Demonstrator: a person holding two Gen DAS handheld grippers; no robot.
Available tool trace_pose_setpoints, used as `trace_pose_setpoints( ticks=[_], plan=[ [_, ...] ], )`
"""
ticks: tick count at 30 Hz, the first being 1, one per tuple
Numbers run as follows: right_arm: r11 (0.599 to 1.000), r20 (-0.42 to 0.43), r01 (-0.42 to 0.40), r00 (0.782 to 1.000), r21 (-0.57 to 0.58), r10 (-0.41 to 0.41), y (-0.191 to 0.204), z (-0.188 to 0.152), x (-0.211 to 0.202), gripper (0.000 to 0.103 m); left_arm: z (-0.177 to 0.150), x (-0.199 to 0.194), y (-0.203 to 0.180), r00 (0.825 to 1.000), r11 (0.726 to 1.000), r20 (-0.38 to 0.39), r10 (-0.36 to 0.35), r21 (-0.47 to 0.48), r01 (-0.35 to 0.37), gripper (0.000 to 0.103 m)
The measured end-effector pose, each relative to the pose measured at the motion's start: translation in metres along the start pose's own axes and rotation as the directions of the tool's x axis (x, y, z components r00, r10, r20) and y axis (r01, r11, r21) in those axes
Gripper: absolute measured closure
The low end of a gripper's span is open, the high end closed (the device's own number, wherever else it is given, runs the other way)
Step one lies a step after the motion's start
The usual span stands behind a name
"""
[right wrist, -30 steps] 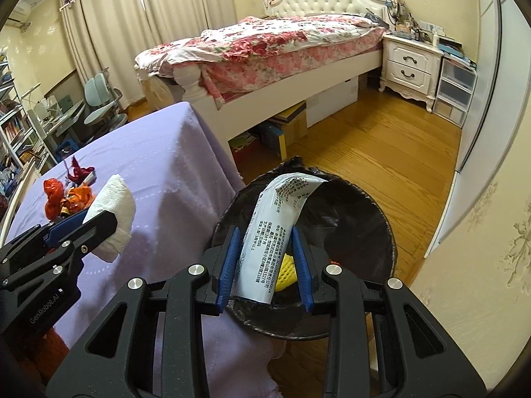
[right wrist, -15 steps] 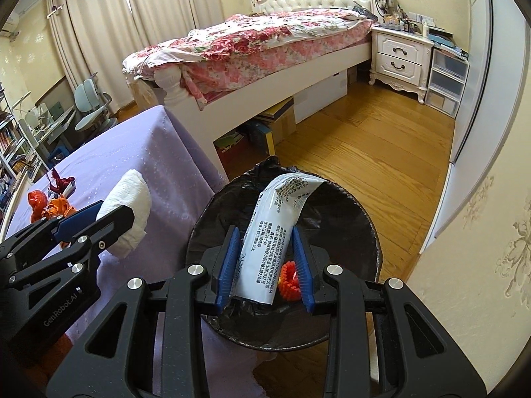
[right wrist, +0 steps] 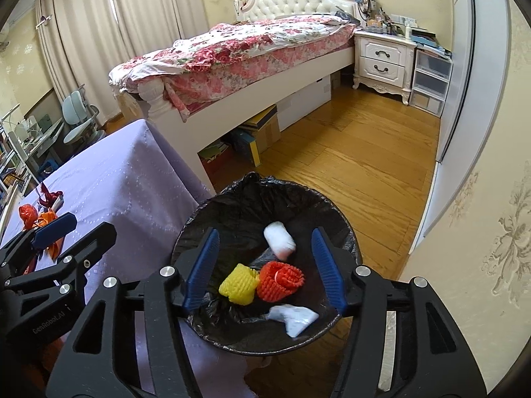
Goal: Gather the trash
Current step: 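Open both tools to drop the tube and bundle into the bin, then move both open tools back over the remaining trash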
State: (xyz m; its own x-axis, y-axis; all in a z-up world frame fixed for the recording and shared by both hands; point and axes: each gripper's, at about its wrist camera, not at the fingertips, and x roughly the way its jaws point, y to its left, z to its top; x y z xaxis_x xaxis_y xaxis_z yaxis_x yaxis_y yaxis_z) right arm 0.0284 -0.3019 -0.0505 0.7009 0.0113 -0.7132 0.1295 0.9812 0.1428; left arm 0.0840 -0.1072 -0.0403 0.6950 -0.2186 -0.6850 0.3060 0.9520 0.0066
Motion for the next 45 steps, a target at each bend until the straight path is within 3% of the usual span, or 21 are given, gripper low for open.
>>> trace_pose_setpoints(
  ticks=[12, 30, 40, 45],
  plan=[
    [1.0, 0.011, -0.005, 1.0, -0.011, 0.005, 0.014, -0.001, -0.01, 0.036, -0.001, -0.024, 0.022, 0.997, 0.998, 0.041, 0.067, -0.009, -0.067, 0.024],
    [0.985, -0.019, -0.124, 0.992, -0.122, 0.123, 0.106, -0.015, -0.016, 0.036, -0.04, -0.066, 0.114, 0.973, 0.962, 0.022, 0.23, -0.154, -0.224, 0.024],
    [0.961, -0.053, -0.182, 0.983, -0.207, 0.175, 0.159, -0.027, -0.017, 0.036, -0.067, -0.074, 0.171, 0.954, 0.92, -0.042, 0.297, -0.254, -0.298, 0.024],
    [0.949, -0.079, -0.203, 0.979, -0.24, 0.189, 0.182, -0.032, -0.012, 0.036, -0.074, -0.069, 0.189, 0.952, 0.91, -0.087, 0.292, -0.28, -0.305, 0.024]
  ],
)
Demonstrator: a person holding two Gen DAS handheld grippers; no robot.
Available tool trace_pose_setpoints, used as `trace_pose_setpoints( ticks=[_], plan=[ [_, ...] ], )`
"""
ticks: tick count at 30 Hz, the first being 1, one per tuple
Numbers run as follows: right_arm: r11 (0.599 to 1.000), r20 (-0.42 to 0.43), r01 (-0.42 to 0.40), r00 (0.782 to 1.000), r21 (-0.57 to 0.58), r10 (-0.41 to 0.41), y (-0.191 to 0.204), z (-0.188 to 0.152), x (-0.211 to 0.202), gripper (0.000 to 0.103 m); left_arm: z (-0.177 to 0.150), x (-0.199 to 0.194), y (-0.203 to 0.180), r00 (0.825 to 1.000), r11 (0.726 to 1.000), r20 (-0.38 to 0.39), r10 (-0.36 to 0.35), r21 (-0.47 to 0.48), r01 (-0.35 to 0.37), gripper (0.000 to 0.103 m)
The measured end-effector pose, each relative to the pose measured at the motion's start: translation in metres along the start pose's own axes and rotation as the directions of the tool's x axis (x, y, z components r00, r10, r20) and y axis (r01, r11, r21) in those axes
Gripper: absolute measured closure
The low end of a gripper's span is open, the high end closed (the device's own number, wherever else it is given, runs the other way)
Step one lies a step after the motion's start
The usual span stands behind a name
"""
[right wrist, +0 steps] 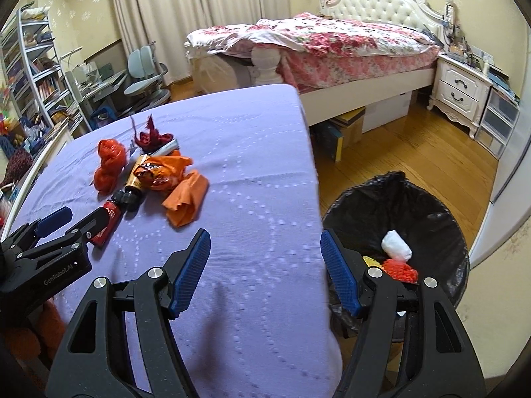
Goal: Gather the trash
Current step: 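Move both open tools back over the remaining trash, then grasp the red bottle with the left tool while the right tool grasps the orange plastic bag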
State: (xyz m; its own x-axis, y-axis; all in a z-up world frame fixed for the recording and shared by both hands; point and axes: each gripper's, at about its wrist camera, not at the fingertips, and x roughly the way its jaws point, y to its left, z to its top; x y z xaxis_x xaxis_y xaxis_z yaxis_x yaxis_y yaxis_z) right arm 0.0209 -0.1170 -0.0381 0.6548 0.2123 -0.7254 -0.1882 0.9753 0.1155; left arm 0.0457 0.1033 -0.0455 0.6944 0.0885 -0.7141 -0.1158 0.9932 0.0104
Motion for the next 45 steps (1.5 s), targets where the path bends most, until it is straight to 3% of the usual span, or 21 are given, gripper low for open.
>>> trace_pose_setpoints(
  ticks=[6, 10, 14, 26, 34, 45],
  plan=[
    [0.999, -0.021, -0.01, 1.0, -0.036, 0.01, 0.019, 0.002, 0.012, 0.036, 0.002, 0.011, 0.002, 0.998, 1.0, -0.065, -0.024, 0.009, 0.025, 0.04],
    [0.999, -0.032, -0.017, 0.999, -0.05, 0.016, 0.029, 0.004, 0.019, 0.036, -0.001, 0.016, 0.007, 0.992, 0.998, -0.11, -0.064, -0.004, 0.064, 0.06],
    [0.997, -0.04, -0.027, 0.999, -0.066, 0.024, 0.038, 0.006, 0.024, 0.036, -0.005, 0.014, 0.008, 0.994, 0.998, -0.1, -0.047, 0.032, 0.051, 0.074],
    [0.993, -0.063, -0.047, 0.997, -0.108, 0.04, 0.069, 0.019, 0.046, 0.036, -0.006, 0.012, 0.04, 0.995, 0.999, -0.092, -0.036, -0.035, 0.033, 0.075],
    [0.992, -0.082, -0.031, 0.996, -0.119, 0.021, 0.076, 0.023, 0.054, 0.066, -0.006, 0.012, 0.045, 0.995, 0.998, -0.087, -0.045, -0.048, 0.041, 0.075],
    [0.993, -0.08, -0.047, 0.996, -0.108, 0.038, 0.07, 0.01, 0.04, 0.067, -0.008, 0.005, 0.047, 0.996, 0.997, -0.074, -0.056, -0.052, 0.053, 0.075]
  ],
)
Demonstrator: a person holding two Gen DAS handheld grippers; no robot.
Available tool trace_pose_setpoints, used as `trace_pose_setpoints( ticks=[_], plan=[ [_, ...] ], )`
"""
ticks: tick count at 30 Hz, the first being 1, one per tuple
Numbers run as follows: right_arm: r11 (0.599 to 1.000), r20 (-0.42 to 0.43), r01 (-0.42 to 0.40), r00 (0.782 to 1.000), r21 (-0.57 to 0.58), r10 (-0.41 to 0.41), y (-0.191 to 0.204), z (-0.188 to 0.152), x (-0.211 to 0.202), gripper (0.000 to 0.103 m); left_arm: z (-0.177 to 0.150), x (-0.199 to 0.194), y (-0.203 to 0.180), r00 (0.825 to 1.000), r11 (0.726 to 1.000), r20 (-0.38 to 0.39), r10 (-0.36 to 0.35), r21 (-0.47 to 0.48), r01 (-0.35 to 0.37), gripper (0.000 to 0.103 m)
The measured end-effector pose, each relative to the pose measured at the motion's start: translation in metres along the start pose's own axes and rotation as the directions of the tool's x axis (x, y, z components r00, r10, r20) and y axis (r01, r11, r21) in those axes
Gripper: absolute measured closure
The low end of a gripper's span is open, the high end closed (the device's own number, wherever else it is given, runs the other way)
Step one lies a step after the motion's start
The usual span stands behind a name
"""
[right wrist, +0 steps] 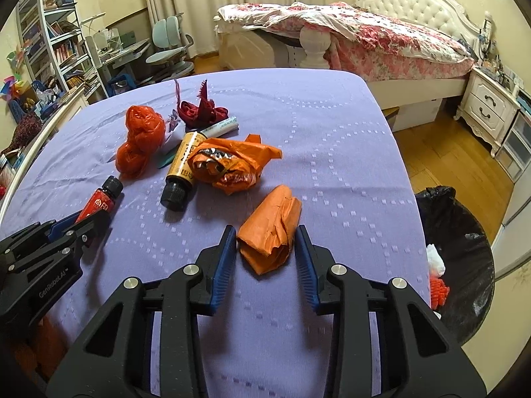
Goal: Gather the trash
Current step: 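Grasp the red bottle with the left tool while the right tool grasps the orange plastic bag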
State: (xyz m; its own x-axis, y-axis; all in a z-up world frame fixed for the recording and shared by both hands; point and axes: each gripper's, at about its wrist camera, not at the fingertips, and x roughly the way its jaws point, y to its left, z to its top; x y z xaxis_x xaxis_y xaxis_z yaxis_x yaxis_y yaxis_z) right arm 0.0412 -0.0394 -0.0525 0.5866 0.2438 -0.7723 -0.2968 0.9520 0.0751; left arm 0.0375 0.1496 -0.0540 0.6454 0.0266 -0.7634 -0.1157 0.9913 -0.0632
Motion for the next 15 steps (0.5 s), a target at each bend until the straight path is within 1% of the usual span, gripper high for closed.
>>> trace_pose_setpoints(
  ticks=[6, 15],
  plan=[
    [1.0, 0.015, -0.009, 1.0, 0.009, 0.009, -0.004, -0.013, -0.015, 0.067, -0.003, -0.005, -0.001, 1.0, 1.0, 0.009, -0.002, 0.005, 0.002, 0.075],
    [1.0, 0.048, -0.015, 0.999, 0.016, 0.014, -0.01, -0.026, -0.037, 0.067, -0.011, -0.02, -0.012, 0.999, 0.999, 0.044, -0.023, 0.023, 0.022, 0.075]
  ],
)
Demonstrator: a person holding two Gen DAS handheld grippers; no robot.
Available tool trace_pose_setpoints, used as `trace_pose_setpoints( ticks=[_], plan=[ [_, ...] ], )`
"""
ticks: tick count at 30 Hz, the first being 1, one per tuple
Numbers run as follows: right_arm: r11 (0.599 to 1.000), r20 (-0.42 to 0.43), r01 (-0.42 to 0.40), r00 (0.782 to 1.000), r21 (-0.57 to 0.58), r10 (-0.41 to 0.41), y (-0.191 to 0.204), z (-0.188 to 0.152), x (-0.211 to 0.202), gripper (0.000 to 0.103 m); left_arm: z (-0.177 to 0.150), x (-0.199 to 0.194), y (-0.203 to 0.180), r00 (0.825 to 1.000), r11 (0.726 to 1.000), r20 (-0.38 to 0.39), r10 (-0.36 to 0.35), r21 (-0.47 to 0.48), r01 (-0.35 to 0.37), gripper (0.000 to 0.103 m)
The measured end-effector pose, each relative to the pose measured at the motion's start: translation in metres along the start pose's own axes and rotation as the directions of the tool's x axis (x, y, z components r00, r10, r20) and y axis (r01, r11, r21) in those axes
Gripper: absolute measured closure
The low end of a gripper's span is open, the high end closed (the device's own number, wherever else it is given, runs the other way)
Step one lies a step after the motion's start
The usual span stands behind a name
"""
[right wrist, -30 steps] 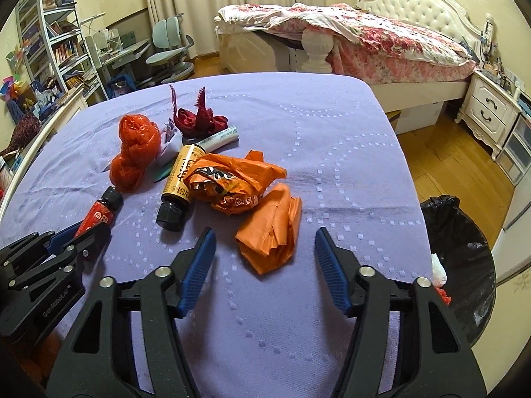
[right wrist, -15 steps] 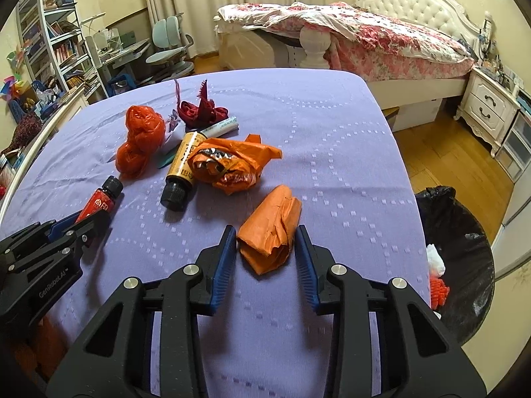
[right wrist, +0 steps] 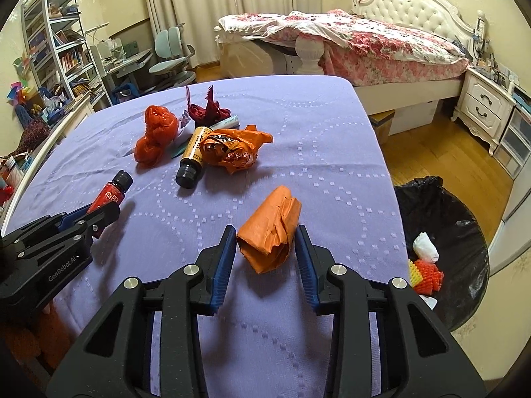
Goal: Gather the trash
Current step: 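Grasp the red bottle with the left tool while the right tool grasps the orange plastic bag, then carry the red bottle and orange bag over the black trash bin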
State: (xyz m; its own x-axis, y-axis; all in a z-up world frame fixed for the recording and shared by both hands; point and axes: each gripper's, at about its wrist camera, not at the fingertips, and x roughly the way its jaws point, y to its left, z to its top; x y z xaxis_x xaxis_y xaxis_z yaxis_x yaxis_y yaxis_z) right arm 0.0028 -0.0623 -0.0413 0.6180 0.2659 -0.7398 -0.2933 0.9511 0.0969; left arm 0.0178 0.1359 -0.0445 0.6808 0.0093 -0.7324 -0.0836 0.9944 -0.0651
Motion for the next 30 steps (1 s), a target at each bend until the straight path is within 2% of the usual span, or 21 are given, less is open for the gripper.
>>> trace_pose_setpoints(
  ticks=[12, 24, 30],
  plan=[
    [0.999, 0.055, 0.009, 0.998, 0.031, -0.011, -0.019, -0.014, -0.037, 0.067, -0.005, -0.02, -0.032, 0.998, 0.998, 0.048, -0.04, 0.055, 0.037, 0.075],
    [0.995, 0.096, 0.07, 0.992, 0.074, -0.077, -0.049, -0.027, -0.063, 0.067, -0.008, -0.031, -0.07, 0.992, 0.99, 0.077, -0.101, 0.108, 0.093, 0.075],
    [0.987, 0.103, 0.104, 0.988, 0.12, -0.117, -0.073, -0.031, -0.071, 0.067, -0.007, -0.032, -0.104, 0.985, 0.977, 0.086, -0.15, 0.166, 0.134, 0.075]
  ],
)
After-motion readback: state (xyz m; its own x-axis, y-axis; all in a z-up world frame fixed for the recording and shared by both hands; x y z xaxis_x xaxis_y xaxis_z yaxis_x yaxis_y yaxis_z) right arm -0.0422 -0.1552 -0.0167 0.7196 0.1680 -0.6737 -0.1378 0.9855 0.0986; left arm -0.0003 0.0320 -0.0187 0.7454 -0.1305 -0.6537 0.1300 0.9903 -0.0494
